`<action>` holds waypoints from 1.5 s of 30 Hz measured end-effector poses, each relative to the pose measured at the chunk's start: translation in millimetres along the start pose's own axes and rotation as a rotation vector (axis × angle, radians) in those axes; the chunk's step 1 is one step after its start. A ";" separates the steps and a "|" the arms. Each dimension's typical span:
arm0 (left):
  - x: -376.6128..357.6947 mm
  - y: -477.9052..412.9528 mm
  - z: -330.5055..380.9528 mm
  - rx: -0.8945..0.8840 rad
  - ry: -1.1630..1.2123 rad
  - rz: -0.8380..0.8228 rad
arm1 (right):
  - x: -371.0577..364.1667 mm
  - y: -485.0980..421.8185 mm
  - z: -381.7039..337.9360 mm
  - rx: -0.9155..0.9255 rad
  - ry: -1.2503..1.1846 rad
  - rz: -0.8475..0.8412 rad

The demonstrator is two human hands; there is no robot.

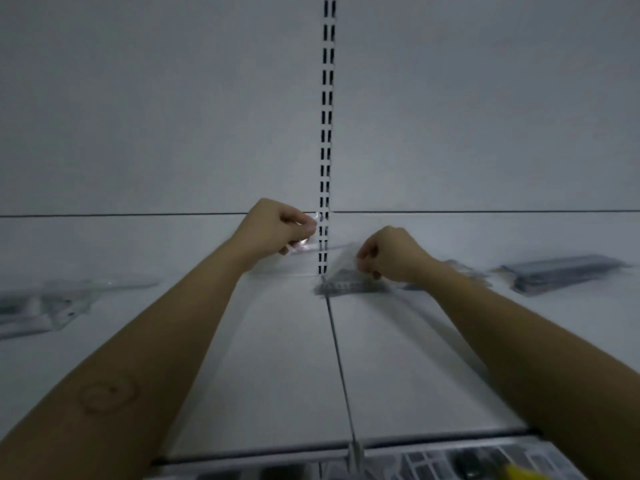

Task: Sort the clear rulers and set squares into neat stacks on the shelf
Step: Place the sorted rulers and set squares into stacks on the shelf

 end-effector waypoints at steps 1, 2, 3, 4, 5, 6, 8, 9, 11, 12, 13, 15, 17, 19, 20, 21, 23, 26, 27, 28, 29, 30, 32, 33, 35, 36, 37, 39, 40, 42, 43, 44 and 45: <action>-8.2 -3.9 -4.1 0.010 0.003 0.000 | -4.2 -1.2 1.2 -0.006 0.039 0.012; -15.3 -6.4 -9.6 0.026 0.014 0.008 | -8.1 -2.3 2.1 -0.008 0.089 0.011; -20.7 -7.6 -15.2 0.042 0.021 0.022 | -9.0 -3.6 2.4 -0.006 0.137 0.013; -25.0 -8.2 -20.9 0.054 0.013 0.034 | -4.0 -5.1 2.5 -0.002 0.170 0.041; -28.8 -8.3 -26.4 0.064 -0.011 0.041 | 7.7 -5.9 2.6 0.003 0.188 0.109; -32.4 -7.8 -30.9 0.074 -0.050 0.038 | 23.9 -5.4 3.4 0.009 0.193 0.208; -39.3 -6.4 -36.4 0.089 -0.118 0.021 | 55.0 0.6 8.1 0.020 0.157 0.375; -42.8 -6.3 -37.0 0.093 -0.131 0.020 | 63.4 4.0 13.0 0.022 0.127 0.397; -48.4 -6.9 -35.5 0.097 -0.160 0.042 | 64.1 8.4 24.2 0.013 0.107 0.352; -51.3 -6.8 -33.6 0.095 -0.189 0.053 | 57.7 8.4 28.9 0.005 0.119 0.309; -55.0 -6.6 -31.4 0.089 -0.230 0.056 | 49.7 7.5 31.3 0.004 0.140 0.260; -62.4 -5.7 -27.9 0.080 -0.360 0.049 | 30.9 4.7 30.1 0.029 0.188 0.142; -67.7 -3.2 -27.2 0.083 -0.486 0.020 | 11.8 4.3 25.0 0.074 0.219 0.006; -71.2 0.9 -28.6 0.094 -0.575 -0.061 | -3.2 6.3 19.7 0.120 0.254 -0.096; -72.4 4.3 -29.8 0.099 -0.615 -0.125 | -8.0 7.0 17.8 0.141 0.276 -0.123; -73.4 8.4 -30.3 0.101 -0.638 -0.189 | -10.9 7.2 16.1 0.158 0.294 -0.138; -74.3 16.5 -30.0 0.093 -0.620 -0.272 | -14.2 7.6 14.2 0.166 0.309 -0.161; -75.3 21.7 -28.3 0.054 -0.571 -0.283 | -19.6 10.5 10.1 0.196 0.343 -0.160; -76.3 21.5 -28.2 0.034 -0.565 -0.282 | -21.2 11.8 8.3 0.205 0.359 -0.148; -77.8 20.9 -27.4 0.010 -0.572 -0.289 | -22.1 12.9 6.9 0.211 0.374 -0.136; -79.0 20.1 -26.9 -0.013 -0.584 -0.304 | -22.8 13.4 5.9 0.212 0.389 -0.128; -79.7 19.7 -26.6 -0.032 -0.590 -0.317 | -23.5 13.6 5.3 0.211 0.397 -0.125; -78.1 19.0 -28.2 -0.042 -0.570 -0.323 | -24.1 13.8 4.0 0.208 0.386 -0.127; -76.9 18.9 -29.3 -0.040 -0.560 -0.324 | -24.2 14.1 3.6 0.206 0.371 -0.131; -76.8 18.6 -29.8 -0.052 -0.565 -0.336 | -24.9 14.4 4.0 0.198 0.340 -0.145; -77.1 18.5 -28.7 -0.063 -0.570 -0.337 | -25.3 14.7 4.3 0.193 0.329 -0.147; -77.0 18.6 -27.3 -0.071 -0.573 -0.332 | -25.4 15.0 4.2 0.188 0.320 -0.143; -76.9 19.5 -25.7 -0.081 -0.576 -0.316 | -24.8 14.9 4.4 0.175 0.313 -0.126; -77.4 20.0 -25.8 -0.083 -0.576 -0.309 | -24.8 14.5 4.6 0.167 0.312 -0.123; -78.8 21.0 -27.3 -0.074 -0.581 -0.309 | -23.5 15.3 4.3 0.154 0.316 -0.122; -79.0 21.6 -26.9 -0.067 -0.579 -0.315 | -20.9 16.7 2.9 0.150 0.321 -0.115; -78.4 22.5 -26.0 -0.063 -0.580 -0.324 | -16.9 18.4 -0.2 0.149 0.325 -0.099; -76.3 23.8 -24.3 -0.061 -0.595 -0.336 | -12.4 20.5 -4.8 0.152 0.327 -0.076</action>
Point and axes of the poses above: each hand's wrist, its own y-axis away from the middle knuckle, its own x-axis out of the back of the hand, z = x × y, the point moved 8 cm from there along -y, towards the middle knuckle, and after that the axes turned 14 degrees about -x, right-handed, at the moved point
